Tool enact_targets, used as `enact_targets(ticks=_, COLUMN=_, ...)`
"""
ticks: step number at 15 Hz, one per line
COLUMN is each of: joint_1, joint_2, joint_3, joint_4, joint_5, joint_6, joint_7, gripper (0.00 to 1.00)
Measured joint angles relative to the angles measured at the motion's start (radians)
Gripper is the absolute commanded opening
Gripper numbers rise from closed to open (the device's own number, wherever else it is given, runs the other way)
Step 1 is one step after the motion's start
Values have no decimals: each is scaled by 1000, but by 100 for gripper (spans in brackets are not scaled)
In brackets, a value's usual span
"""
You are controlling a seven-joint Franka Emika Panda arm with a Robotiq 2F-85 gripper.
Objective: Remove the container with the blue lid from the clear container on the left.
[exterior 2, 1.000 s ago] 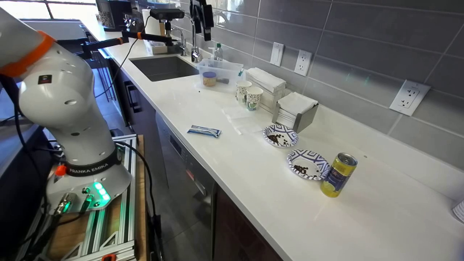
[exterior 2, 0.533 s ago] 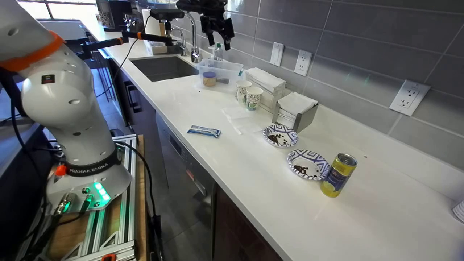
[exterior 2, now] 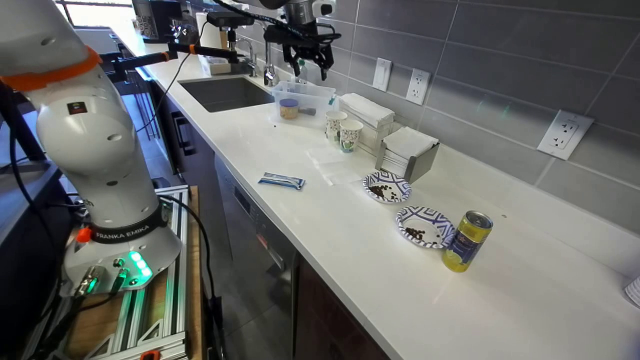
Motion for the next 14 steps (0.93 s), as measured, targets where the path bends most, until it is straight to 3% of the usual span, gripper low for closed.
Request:
enact_targets(ticks=4, joint_1=69, joint_2=89, joint_3=-21, joint_4=68, joint_5=154, joint_6=88, joint_7=-224, gripper=100)
enact_targets(ticks=9, joint_1=105, joint_2=209, joint_3=-13, joint_4=208, joint_5=431, joint_6=94, joint_7=-506, gripper=100)
enact_targets(ticks=14, joint_1=83, joint_2=357, joint_3=33, joint_4=344, joint_5=511, joint_6=77, joint_7=-587, gripper=100)
